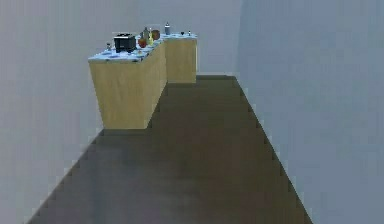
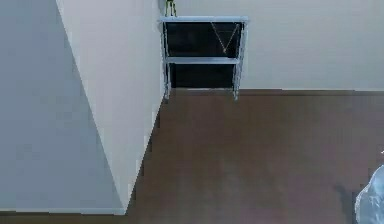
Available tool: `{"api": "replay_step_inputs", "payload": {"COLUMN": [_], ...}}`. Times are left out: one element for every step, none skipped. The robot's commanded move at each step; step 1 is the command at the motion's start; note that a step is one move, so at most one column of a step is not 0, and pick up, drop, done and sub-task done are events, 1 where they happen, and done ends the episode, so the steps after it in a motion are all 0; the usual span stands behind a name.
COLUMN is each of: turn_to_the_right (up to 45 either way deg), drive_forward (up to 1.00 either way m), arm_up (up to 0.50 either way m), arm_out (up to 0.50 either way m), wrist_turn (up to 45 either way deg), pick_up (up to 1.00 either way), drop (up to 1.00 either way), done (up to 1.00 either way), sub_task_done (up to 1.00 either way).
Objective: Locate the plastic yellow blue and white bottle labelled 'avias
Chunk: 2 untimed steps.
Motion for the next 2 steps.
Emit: {"api": "replay_step_inputs", "payload": {"turn_to_the_right": [0.0, 0.0], "drive_forward": [1.0, 1.0], "arm_up": [0.0, 0.0], "arm_out": [0.0, 0.0], "wrist_turn": [0.0, 0.0], "pick_up": [0.0, 0.0], "drop": [0.0, 0.0], "done": [0.0, 0.0], "sub_task_done": [0.0, 0.0]}}
